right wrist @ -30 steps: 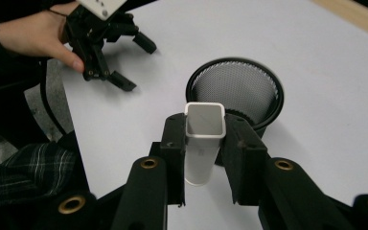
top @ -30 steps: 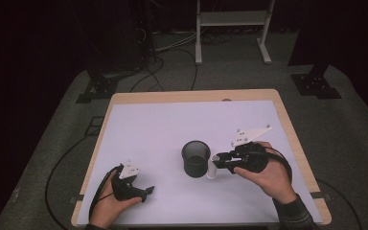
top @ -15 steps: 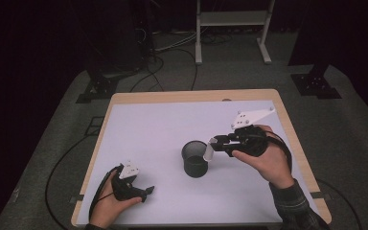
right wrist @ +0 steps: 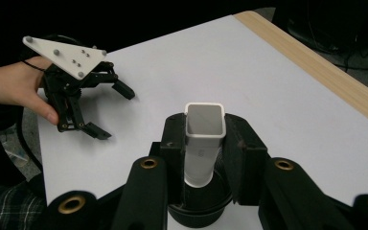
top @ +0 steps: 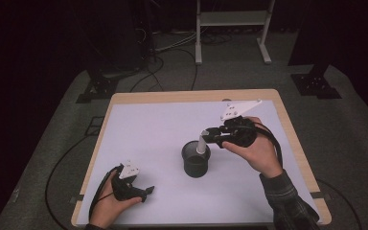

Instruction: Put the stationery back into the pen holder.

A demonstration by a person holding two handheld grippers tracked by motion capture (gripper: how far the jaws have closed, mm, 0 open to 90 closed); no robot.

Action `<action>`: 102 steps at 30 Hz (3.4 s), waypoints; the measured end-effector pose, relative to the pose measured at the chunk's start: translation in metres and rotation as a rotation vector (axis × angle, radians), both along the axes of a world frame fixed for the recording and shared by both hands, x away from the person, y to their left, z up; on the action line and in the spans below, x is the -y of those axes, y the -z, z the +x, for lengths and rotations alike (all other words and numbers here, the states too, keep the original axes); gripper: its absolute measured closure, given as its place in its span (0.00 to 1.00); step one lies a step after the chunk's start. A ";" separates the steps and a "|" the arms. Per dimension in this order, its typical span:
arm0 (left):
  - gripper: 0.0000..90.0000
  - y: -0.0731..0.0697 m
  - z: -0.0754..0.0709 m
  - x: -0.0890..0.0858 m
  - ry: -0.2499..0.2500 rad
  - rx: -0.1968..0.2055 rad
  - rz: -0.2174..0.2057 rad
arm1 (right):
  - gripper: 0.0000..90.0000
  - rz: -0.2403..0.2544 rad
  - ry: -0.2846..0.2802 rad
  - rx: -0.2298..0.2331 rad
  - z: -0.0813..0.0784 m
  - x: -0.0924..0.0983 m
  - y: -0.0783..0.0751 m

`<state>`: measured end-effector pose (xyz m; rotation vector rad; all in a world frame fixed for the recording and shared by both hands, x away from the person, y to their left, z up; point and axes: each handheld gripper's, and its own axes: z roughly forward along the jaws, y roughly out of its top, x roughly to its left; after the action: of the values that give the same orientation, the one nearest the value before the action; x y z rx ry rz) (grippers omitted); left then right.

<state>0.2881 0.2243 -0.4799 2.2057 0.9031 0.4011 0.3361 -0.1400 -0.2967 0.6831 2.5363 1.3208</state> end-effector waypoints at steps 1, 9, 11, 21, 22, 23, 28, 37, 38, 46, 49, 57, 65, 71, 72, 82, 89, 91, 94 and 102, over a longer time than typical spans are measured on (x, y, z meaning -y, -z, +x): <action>0.04 0.000 0.000 0.000 0.000 -0.002 0.000 | 0.78 -0.008 0.003 -0.006 0.002 -0.002 0.002; 0.04 0.000 0.000 0.000 0.001 -0.001 0.001 | 0.78 -0.031 -0.008 -0.038 0.014 -0.014 0.020; 0.04 0.000 0.000 0.000 -0.001 -0.002 -0.001 | 0.78 -0.034 -0.015 -0.050 0.016 -0.016 0.027; 0.04 0.000 0.000 0.000 -0.001 -0.003 -0.001 | 0.78 -0.059 -0.030 -0.092 0.025 -0.025 0.054; 0.04 0.000 0.000 0.000 0.000 -0.003 -0.001 | 0.78 -0.063 -0.032 -0.093 0.025 -0.026 0.056; 0.04 0.000 0.000 0.000 -0.001 -0.005 -0.003 | 0.78 -0.068 -0.030 -0.097 0.026 -0.027 0.058; 0.04 0.000 0.000 0.000 -0.002 -0.002 -0.003 | 0.78 -0.093 -0.034 -0.100 0.027 -0.032 0.069; 0.04 0.000 0.000 0.000 -0.001 -0.002 -0.002 | 0.78 -0.133 -0.037 -0.116 0.030 -0.041 0.087; 0.04 0.000 0.000 0.000 -0.001 -0.002 -0.002 | 0.78 -0.136 -0.034 -0.122 0.030 -0.042 0.089; 0.04 0.000 0.000 0.000 -0.001 -0.002 -0.002 | 0.78 -0.142 -0.039 -0.119 0.031 -0.044 0.092; 0.04 0.000 0.000 0.000 -0.001 -0.002 -0.002 | 0.78 -0.144 -0.039 -0.119 0.030 -0.044 0.092; 0.04 0.000 0.000 0.000 -0.001 -0.002 -0.002 | 0.74 -0.122 -0.044 -0.126 0.031 -0.041 0.090; 0.04 0.000 0.000 0.000 -0.001 -0.001 -0.002 | 0.68 -0.096 -0.037 -0.111 0.027 -0.033 0.082; 0.04 0.000 0.000 0.000 -0.001 -0.006 -0.001 | 0.61 -0.073 -0.035 -0.098 0.022 -0.026 0.074; 0.04 0.000 0.000 0.000 -0.002 -0.004 -0.002 | 0.58 -0.074 -0.036 -0.094 0.021 -0.025 0.073; 0.04 0.000 0.000 0.000 -0.002 -0.007 -0.003 | 0.34 -0.063 -0.013 -0.072 0.018 -0.016 0.068; 0.04 0.000 0.000 0.000 -0.003 -0.005 -0.004 | 0.30 -0.060 0.015 -0.076 0.014 -0.001 0.069; 0.04 0.000 0.000 0.000 -0.003 -0.005 -0.004 | 0.29 -0.054 0.028 -0.072 0.012 0.005 0.071; 0.04 0.000 0.000 0.000 -0.002 -0.004 -0.004 | 0.27 -0.049 0.041 -0.068 0.011 0.011 0.073; 0.04 0.000 0.000 0.000 -0.004 -0.004 -0.007 | 0.26 -0.062 0.080 -0.052 0.001 0.033 0.080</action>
<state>0.2879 0.2238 -0.4800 2.1993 0.9103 0.3946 0.3373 -0.1729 -0.3769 0.8066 2.5498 1.2081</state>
